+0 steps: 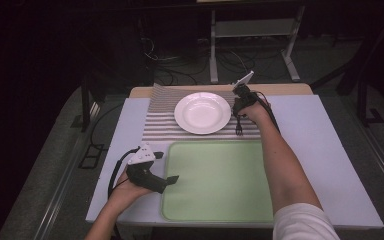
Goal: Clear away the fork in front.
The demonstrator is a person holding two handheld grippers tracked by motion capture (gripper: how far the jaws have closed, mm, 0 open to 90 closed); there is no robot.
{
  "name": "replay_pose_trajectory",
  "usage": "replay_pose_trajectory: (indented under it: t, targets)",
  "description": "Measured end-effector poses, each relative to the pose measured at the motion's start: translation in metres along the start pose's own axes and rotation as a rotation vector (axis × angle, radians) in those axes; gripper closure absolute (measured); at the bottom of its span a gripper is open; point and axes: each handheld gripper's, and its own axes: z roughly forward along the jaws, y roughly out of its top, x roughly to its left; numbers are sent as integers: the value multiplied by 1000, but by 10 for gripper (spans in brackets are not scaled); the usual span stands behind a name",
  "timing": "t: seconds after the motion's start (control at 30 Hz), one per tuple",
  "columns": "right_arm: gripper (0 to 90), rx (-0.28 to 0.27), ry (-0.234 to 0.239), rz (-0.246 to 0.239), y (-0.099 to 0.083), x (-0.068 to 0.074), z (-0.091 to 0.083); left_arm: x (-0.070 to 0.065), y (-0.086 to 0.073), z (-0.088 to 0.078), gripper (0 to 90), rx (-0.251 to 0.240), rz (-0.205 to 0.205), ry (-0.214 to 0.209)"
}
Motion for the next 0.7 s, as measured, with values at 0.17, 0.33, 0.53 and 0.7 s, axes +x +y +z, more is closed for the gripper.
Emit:
replay_pose_trajectory:
  t: [0.17, 0.33, 0.53, 0.7]
  targets:
    - [728, 2, -9, 12, 0, -3, 0, -1, 0, 0, 0, -2, 2, 0]
    - [759, 5, -25, -2, 0, -1, 0, -1, 0, 0, 0, 1, 4, -1]
    - [771, -12, -23, -28, -3, -2, -1, -1, 0, 0, 0, 3, 6, -1]
    - [771, -52, -8, -9, -8, -13, -8, -1, -1, 0, 0, 0, 5, 4]
